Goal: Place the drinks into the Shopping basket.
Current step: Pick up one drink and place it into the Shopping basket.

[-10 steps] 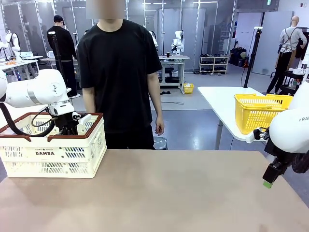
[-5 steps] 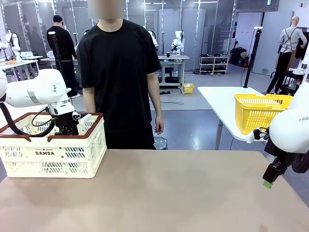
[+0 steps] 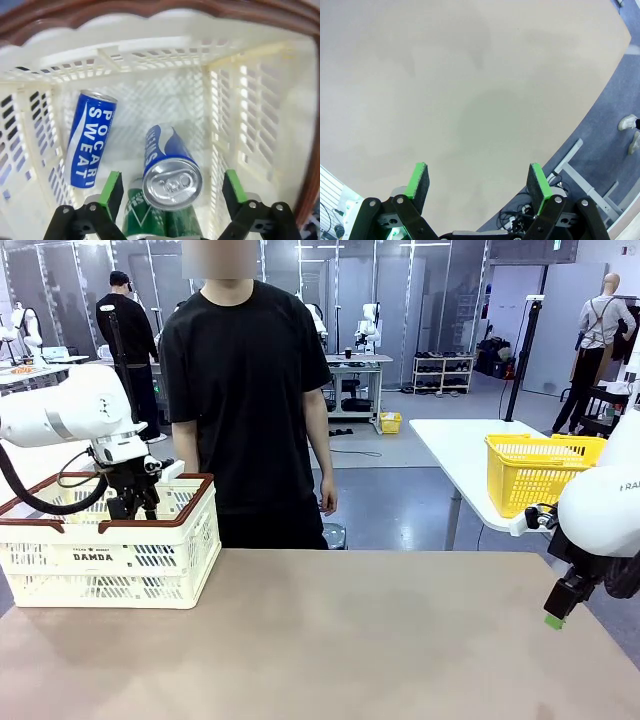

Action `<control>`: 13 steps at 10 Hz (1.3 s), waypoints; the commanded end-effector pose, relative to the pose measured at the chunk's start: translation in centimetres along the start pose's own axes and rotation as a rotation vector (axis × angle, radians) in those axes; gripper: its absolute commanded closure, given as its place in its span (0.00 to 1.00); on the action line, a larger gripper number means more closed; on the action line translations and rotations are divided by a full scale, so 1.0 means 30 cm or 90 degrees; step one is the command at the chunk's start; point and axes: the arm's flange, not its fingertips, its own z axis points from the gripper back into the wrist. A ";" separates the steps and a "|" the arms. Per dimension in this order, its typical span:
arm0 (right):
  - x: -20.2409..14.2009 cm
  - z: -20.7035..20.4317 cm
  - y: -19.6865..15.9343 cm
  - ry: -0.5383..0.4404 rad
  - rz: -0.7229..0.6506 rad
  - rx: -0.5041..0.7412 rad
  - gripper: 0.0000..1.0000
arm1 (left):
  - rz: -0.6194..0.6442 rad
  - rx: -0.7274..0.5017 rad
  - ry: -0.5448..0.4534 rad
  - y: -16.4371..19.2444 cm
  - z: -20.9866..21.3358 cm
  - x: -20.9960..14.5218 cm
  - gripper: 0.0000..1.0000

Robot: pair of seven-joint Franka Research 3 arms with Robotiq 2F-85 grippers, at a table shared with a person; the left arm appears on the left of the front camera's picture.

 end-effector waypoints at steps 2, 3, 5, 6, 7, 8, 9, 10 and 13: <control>-0.001 0.002 -0.003 0.001 -0.002 -0.002 0.02 | 0.004 0.018 0.003 -0.076 0.105 0.027 0.00; -0.001 0.002 -0.003 0.001 -0.002 -0.002 0.02 | 0.009 0.028 0.009 -0.089 0.145 0.033 0.00; -0.001 0.002 -0.003 0.001 -0.002 -0.002 0.02 | 0.003 0.035 0.006 -0.116 0.193 0.042 0.00; -0.001 0.002 -0.003 0.001 -0.002 -0.002 0.02 | 0.009 0.040 0.011 -0.116 0.200 0.039 0.00; -0.001 0.002 -0.003 0.001 -0.002 -0.002 0.02 | 0.008 0.037 0.015 -0.121 0.203 0.039 0.00; -0.001 0.002 -0.003 0.001 -0.002 -0.002 0.02 | -0.001 0.045 0.009 -0.092 0.226 0.046 0.00; -0.001 0.002 -0.003 0.001 -0.002 -0.002 0.02 | -0.001 0.045 0.009 -0.092 0.226 0.046 0.00; -0.001 0.002 -0.003 0.001 -0.002 -0.002 0.02 | -0.001 0.045 0.009 -0.092 0.226 0.046 0.00; -0.001 0.002 -0.003 0.001 -0.002 -0.002 0.02 | -0.001 0.045 0.009 -0.092 0.226 0.046 0.00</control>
